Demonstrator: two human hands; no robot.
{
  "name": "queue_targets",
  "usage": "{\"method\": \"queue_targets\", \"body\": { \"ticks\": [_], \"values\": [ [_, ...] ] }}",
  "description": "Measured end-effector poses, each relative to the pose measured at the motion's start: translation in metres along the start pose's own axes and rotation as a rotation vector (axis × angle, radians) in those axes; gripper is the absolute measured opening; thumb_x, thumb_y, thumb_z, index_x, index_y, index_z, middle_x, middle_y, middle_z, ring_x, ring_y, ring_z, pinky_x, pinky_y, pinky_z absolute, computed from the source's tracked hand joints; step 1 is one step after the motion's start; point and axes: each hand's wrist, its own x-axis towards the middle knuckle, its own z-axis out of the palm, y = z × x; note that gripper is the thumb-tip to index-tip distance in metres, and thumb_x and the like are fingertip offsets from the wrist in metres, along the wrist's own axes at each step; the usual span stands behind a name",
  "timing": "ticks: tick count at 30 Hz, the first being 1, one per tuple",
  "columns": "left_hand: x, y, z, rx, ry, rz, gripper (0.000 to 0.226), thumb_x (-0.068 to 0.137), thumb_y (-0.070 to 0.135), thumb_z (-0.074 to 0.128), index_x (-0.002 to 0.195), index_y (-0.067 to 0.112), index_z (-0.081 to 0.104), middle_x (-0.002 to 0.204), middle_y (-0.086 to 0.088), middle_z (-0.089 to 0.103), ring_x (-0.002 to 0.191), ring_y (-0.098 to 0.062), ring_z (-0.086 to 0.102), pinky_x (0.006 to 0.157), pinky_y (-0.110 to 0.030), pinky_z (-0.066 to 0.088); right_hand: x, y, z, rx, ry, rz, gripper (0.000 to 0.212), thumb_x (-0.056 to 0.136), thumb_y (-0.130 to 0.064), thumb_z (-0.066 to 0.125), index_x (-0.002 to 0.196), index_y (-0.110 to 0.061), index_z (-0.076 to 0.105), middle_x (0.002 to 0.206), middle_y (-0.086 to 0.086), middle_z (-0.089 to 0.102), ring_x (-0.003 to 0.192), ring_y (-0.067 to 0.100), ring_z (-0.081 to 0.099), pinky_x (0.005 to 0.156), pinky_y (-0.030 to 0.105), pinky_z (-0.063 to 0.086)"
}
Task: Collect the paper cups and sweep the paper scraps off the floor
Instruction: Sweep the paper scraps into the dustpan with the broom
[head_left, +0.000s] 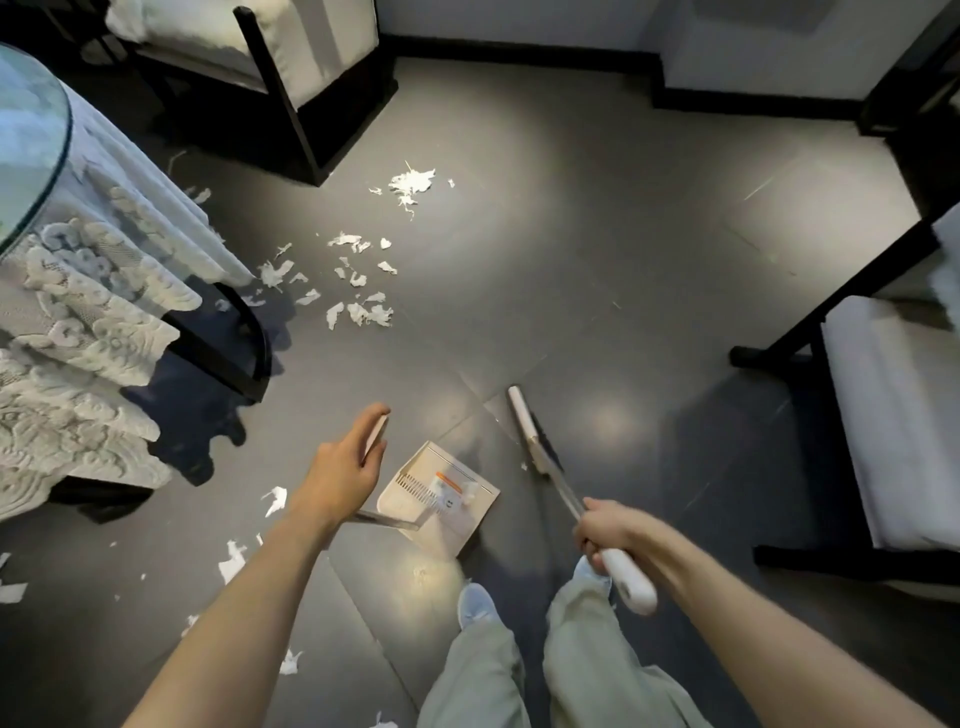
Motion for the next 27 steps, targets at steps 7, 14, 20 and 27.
{"method": "queue_targets", "body": {
  "ticks": [7, 14, 20, 27],
  "values": [
    [0.008, -0.003, -0.005, 0.000, 0.054, -0.005, 0.033, 0.099, 0.023, 0.045, 0.131, 0.031, 0.044, 0.079, -0.010, 0.060, 0.062, -0.018, 0.051, 0.066, -0.029, 0.037, -0.013, -0.027, 0.033, 0.128, -0.183, 0.005, 0.074, 0.079, 0.005, 0.039, 0.144, -0.029, 0.031, 0.047, 0.001, 0.044, 0.038, 0.008, 0.037, 0.038, 0.020, 0.034],
    [0.019, -0.003, -0.018, -0.099, 0.168, -0.062, 0.033, 0.098, 0.024, 0.045, 0.131, 0.030, 0.043, 0.103, -0.010, 0.065, 0.085, -0.027, 0.058, 0.076, -0.030, 0.038, -0.035, -0.064, -0.018, 0.035, -0.109, -0.106, 0.071, 0.081, 0.006, 0.042, 0.143, -0.026, 0.036, 0.052, 0.003, 0.042, 0.039, 0.009, 0.036, 0.036, 0.016, 0.034],
    [0.052, 0.012, -0.036, -0.147, 0.268, -0.154, 0.030, 0.099, 0.025, 0.043, 0.128, 0.032, 0.041, 0.091, -0.014, 0.064, 0.070, -0.025, 0.056, 0.070, -0.033, 0.039, -0.020, -0.120, -0.049, 0.031, 0.009, -0.237, 0.067, 0.083, 0.008, 0.041, 0.144, -0.019, 0.036, 0.058, 0.006, 0.042, 0.036, 0.009, 0.037, 0.036, 0.016, 0.034],
    [0.128, 0.034, -0.056, -0.157, 0.367, -0.259, 0.036, 0.099, 0.021, 0.045, 0.133, 0.030, 0.039, 0.106, -0.014, 0.064, 0.079, -0.019, 0.053, 0.077, -0.034, 0.042, 0.044, -0.225, -0.132, -0.044, 0.058, -0.316, 0.046, 0.080, 0.007, 0.040, 0.119, -0.014, 0.052, 0.046, 0.005, 0.044, 0.042, 0.016, 0.040, 0.041, 0.021, 0.038]
  ]
}}
